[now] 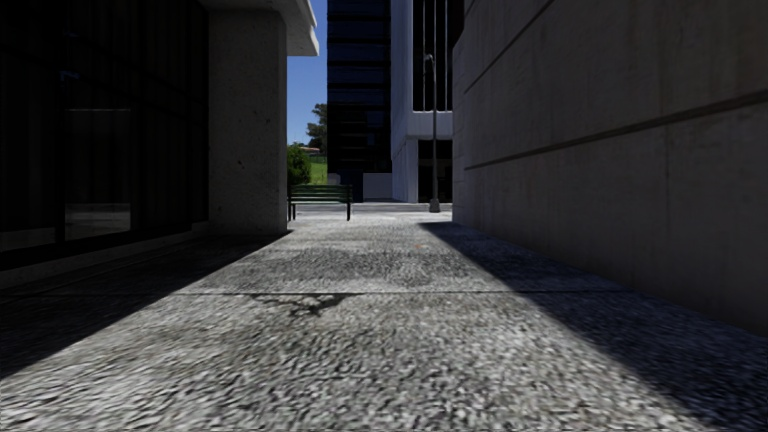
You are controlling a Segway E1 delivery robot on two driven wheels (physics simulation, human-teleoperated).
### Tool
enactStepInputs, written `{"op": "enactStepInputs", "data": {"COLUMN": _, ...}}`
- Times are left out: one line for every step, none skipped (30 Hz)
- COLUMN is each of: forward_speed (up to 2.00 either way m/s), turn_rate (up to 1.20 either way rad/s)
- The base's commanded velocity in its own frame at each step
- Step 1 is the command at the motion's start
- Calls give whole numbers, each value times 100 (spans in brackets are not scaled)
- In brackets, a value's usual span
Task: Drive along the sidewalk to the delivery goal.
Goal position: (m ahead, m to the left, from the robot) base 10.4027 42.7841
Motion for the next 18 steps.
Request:
{"op": "enactStepInputs", "data": {"forward_speed": 200, "turn_rate": 0}}
{"op": "enactStepInputs", "data": {"forward_speed": 200, "turn_rate": 0}}
{"op": "enactStepInputs", "data": {"forward_speed": 200, "turn_rate": 0}}
{"op": "enactStepInputs", "data": {"forward_speed": 200, "turn_rate": 0}}
{"op": "enactStepInputs", "data": {"forward_speed": 200, "turn_rate": 0}}
{"op": "enactStepInputs", "data": {"forward_speed": 200, "turn_rate": 0}}
{"op": "enactStepInputs", "data": {"forward_speed": 200, "turn_rate": 0}}
{"op": "enactStepInputs", "data": {"forward_speed": 200, "turn_rate": 0}}
{"op": "enactStepInputs", "data": {"forward_speed": 200, "turn_rate": 0}}
{"op": "enactStepInputs", "data": {"forward_speed": 200, "turn_rate": 0}}
{"op": "enactStepInputs", "data": {"forward_speed": 200, "turn_rate": 0}}
{"op": "enactStepInputs", "data": {"forward_speed": 200, "turn_rate": 0}}
{"op": "enactStepInputs", "data": {"forward_speed": 200, "turn_rate": 0}}
{"op": "enactStepInputs", "data": {"forward_speed": 200, "turn_rate": 0}}
{"op": "enactStepInputs", "data": {"forward_speed": 200, "turn_rate": 0}}
{"op": "enactStepInputs", "data": {"forward_speed": 200, "turn_rate": 0}}
{"op": "enactStepInputs", "data": {"forward_speed": 200, "turn_rate": 0}}
{"op": "enactStepInputs", "data": {"forward_speed": 200, "turn_rate": 0}}
